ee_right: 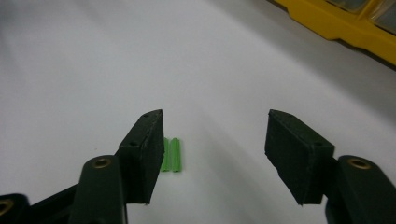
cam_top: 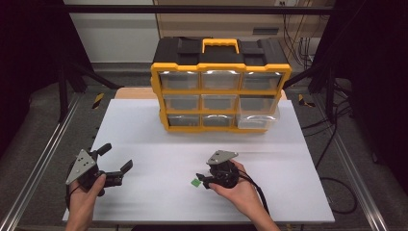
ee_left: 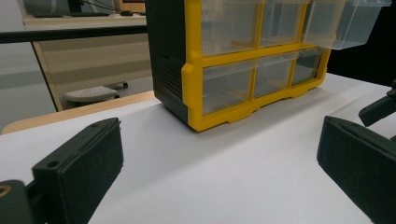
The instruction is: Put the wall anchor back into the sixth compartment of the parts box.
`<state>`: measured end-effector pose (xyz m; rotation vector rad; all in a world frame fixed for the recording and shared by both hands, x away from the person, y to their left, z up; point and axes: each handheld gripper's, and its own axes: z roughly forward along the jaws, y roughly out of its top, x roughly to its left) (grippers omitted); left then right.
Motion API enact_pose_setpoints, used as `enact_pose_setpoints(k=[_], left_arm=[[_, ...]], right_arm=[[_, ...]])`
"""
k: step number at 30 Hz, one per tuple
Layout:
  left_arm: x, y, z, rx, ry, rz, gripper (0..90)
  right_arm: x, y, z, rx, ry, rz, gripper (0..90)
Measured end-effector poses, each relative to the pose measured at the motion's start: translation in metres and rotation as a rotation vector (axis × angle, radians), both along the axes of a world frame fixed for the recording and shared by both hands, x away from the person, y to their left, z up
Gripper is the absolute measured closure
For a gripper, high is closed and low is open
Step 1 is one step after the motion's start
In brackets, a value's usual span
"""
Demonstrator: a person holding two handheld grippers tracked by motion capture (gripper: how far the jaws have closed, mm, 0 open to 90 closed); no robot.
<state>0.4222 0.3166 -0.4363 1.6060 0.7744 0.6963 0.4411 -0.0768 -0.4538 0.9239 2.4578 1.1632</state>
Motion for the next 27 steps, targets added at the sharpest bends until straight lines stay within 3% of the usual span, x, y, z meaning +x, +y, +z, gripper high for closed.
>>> enact_pose_setpoints(k=[8, 16, 27], left_arm=[[0.001, 0.0, 0.0, -0.001, 0.003, -0.002, 0.6], [0.001, 0.0, 0.0, -0.003, 0.005, -0.003, 0.7], [0.001, -0.002, 0.0, 0.002, 0.005, -0.008, 0.7]], right_arm=[[0.001, 0.002, -0.01, -0.001, 0.044, -0.01, 56.9], [0.0, 0.014, -0.021, -0.012, 0.093, 0.026, 70.8], [0.0, 0.019, -0.026, -0.038, 0.105, 0.047, 78.1]])
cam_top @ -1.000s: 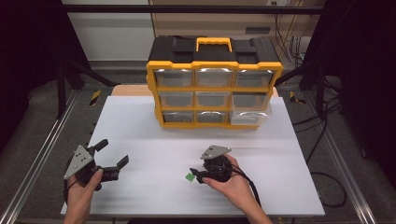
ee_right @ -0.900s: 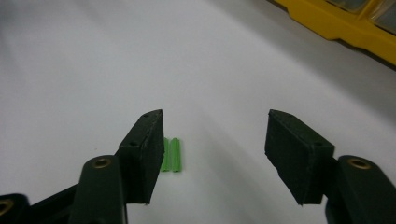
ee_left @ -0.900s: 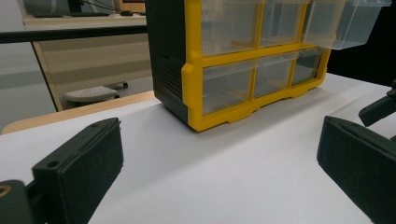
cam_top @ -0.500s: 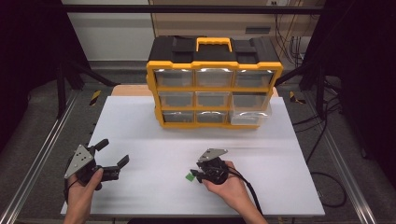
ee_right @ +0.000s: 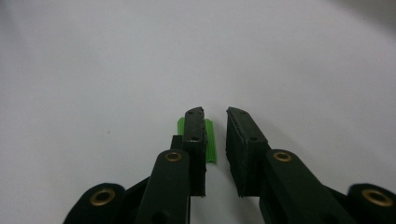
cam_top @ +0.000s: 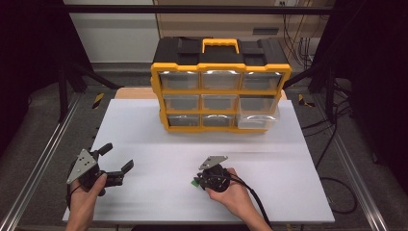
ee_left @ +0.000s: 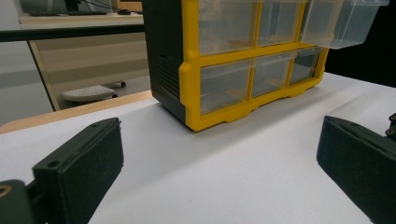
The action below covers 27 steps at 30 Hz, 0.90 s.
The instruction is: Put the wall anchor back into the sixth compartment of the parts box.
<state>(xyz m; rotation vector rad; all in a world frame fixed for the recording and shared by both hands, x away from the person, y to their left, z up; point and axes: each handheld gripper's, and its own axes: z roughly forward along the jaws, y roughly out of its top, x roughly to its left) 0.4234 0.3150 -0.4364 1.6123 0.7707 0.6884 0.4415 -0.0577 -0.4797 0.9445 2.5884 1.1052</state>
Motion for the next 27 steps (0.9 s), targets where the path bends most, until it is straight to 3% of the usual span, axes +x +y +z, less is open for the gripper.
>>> enact_pose_setpoints(k=[4, 13, 19, 27], left_arm=[[0.0, 0.0, 0.0, 0.0, 0.002, 0.0, 0.7], [0.0, -0.001, 0.0, 0.002, 0.005, 0.0, 0.7], [0.001, 0.0, 0.0, -0.003, 0.006, 0.002, 0.7], [0.0, 0.001, 0.0, -0.006, 0.005, 0.009, 0.7]], right_arm=[[0.001, 0.0, -0.002, -0.003, 0.019, -0.008, 80.3], [0.003, -0.002, -0.004, -0.016, -0.006, 0.004, 84.6], [0.003, -0.011, 0.002, 0.016, -0.04, -0.016, 84.5], [0.006, -0.044, 0.017, 0.095, -0.118, -0.115, 84.6]])
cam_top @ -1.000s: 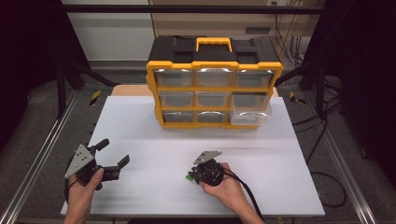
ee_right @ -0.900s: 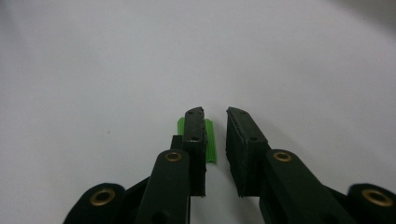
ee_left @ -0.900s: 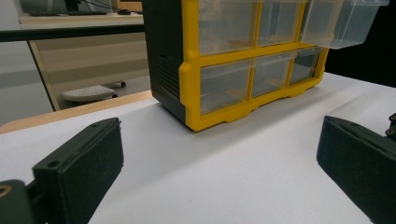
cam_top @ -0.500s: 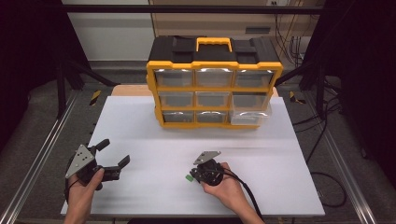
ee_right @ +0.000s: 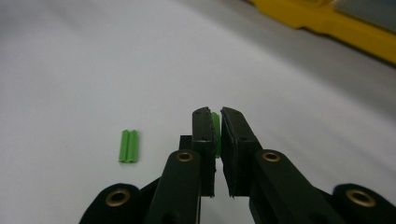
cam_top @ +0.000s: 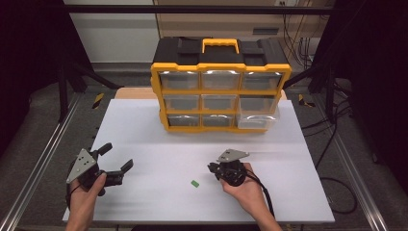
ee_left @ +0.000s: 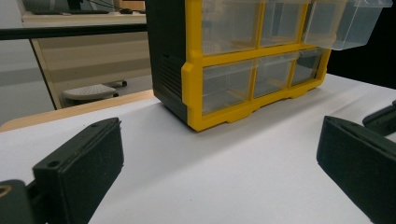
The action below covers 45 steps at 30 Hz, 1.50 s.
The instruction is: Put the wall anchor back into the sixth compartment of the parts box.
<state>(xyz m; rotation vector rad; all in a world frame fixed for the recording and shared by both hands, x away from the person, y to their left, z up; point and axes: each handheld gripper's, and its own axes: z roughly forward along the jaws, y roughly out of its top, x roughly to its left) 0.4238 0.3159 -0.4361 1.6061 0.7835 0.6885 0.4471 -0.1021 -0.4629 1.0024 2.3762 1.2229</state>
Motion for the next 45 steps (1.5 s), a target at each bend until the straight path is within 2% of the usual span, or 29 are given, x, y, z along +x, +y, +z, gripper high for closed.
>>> enact_pose_setpoints(k=[7, 16, 27, 34, 45], left_arm=[[-0.001, 0.0, 0.0, -0.002, -0.005, 0.004, 0.8], [0.0, 0.001, 0.001, -0.002, -0.005, 0.008, 0.8], [-0.001, 0.002, 0.001, -0.009, -0.005, 0.009, 0.9], [-0.001, 0.002, 0.001, -0.011, -0.005, 0.013, 0.9], [-0.001, 0.002, 0.0, -0.011, -0.004, 0.013, 0.9]], right_arm=[[0.0, -0.039, 0.015, 0.077, -0.076, -0.097, 84.8], [0.0, -0.076, 0.025, 0.135, -0.11, -0.186, 84.8], [-0.003, -0.107, 0.032, 0.174, -0.13, -0.268, 84.8], [-0.005, -0.122, 0.036, 0.199, -0.136, -0.301, 84.9], [-0.011, -0.149, 0.052, 0.214, -0.179, -0.381, 84.9]])
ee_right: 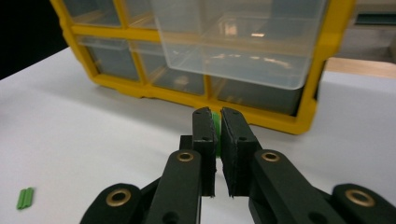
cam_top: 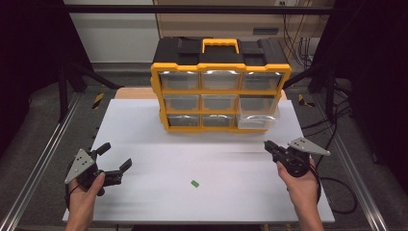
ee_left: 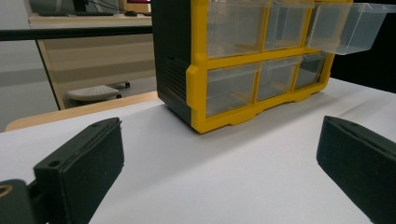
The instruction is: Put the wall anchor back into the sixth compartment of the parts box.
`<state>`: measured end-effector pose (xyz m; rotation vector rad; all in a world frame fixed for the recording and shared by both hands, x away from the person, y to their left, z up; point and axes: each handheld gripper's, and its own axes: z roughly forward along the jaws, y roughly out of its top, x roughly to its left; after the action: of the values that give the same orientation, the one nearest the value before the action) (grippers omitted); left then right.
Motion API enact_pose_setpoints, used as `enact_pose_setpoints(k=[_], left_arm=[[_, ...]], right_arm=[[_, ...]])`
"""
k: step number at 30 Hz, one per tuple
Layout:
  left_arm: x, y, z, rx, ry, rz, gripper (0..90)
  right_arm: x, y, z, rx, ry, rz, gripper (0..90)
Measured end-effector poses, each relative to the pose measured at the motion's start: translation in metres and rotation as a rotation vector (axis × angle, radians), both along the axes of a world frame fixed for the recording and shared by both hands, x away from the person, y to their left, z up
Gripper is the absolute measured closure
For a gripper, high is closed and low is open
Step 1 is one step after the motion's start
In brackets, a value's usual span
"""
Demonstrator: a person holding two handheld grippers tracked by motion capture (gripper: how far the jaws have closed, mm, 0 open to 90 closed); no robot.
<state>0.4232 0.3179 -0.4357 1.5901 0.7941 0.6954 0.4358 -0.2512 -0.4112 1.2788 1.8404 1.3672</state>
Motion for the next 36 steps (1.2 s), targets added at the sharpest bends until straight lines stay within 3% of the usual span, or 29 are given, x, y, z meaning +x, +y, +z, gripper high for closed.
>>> enact_pose_setpoints(k=[6, 15, 26, 36], left_arm=[[0.0, 0.0, 0.0, 0.001, 0.001, 0.001, 0.9], [-0.001, 0.001, -0.001, 0.009, 0.006, 0.01, 0.9], [-0.002, 0.001, -0.001, 0.007, 0.004, 0.008, 0.9], [-0.002, 0.001, -0.001, 0.006, 0.004, 0.007, 0.9]], right_arm=[[-0.004, -0.017, 0.011, -0.018, -0.006, -0.069, 84.9], [-0.002, -0.032, 0.043, -0.013, -0.064, -0.082, 84.8], [0.024, -0.009, 0.098, -0.078, -0.105, -0.016, 84.8], [0.062, 0.017, 0.114, -0.138, -0.072, 0.017, 84.4]])
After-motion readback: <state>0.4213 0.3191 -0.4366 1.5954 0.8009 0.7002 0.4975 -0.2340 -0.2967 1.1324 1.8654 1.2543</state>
